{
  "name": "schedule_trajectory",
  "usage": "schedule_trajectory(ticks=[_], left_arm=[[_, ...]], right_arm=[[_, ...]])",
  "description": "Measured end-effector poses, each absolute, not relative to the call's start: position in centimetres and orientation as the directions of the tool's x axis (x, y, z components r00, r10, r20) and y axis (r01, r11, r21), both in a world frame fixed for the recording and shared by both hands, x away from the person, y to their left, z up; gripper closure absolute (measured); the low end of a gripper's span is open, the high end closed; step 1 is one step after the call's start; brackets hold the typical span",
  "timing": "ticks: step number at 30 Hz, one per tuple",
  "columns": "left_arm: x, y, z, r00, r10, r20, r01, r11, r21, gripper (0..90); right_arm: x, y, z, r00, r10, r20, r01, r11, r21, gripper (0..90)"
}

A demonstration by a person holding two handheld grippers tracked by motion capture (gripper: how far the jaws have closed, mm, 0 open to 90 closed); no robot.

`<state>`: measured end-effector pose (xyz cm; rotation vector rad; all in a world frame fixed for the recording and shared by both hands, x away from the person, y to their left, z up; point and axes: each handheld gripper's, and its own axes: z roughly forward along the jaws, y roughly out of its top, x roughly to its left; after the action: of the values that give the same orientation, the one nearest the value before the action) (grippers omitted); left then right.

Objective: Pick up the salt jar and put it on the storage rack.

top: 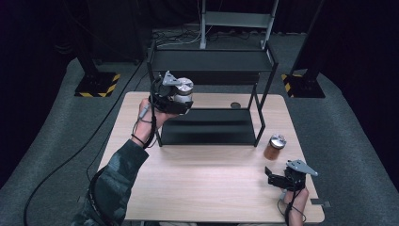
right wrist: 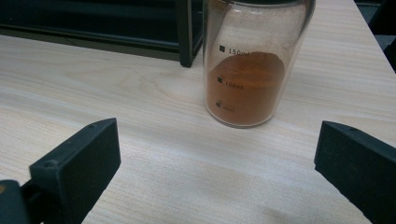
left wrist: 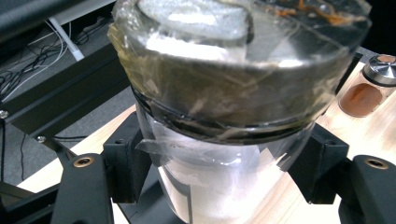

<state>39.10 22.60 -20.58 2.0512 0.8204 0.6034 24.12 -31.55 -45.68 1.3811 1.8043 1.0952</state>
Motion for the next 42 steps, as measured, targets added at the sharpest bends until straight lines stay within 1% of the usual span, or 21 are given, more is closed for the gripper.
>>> schedule_trajectory(ticks=[25, 42], left_arm=[[39.3, 21.8, -18.0, 0.667, 0.73, 0.15, 0.301, -0.449, 0.841, 30.5], [39.9, 21.7, -16.5, 0.662, 0.735, 0.148, 0.292, -0.434, 0.852, 30.5]], right_arm=[[24.2, -31.5, -45.6, -0.272, 0.962, 0.015, 0.462, 0.117, 0.879, 0.0], [24.2, -31.5, -45.6, -0.271, 0.963, 0.016, 0.461, 0.115, 0.88, 0.0]])
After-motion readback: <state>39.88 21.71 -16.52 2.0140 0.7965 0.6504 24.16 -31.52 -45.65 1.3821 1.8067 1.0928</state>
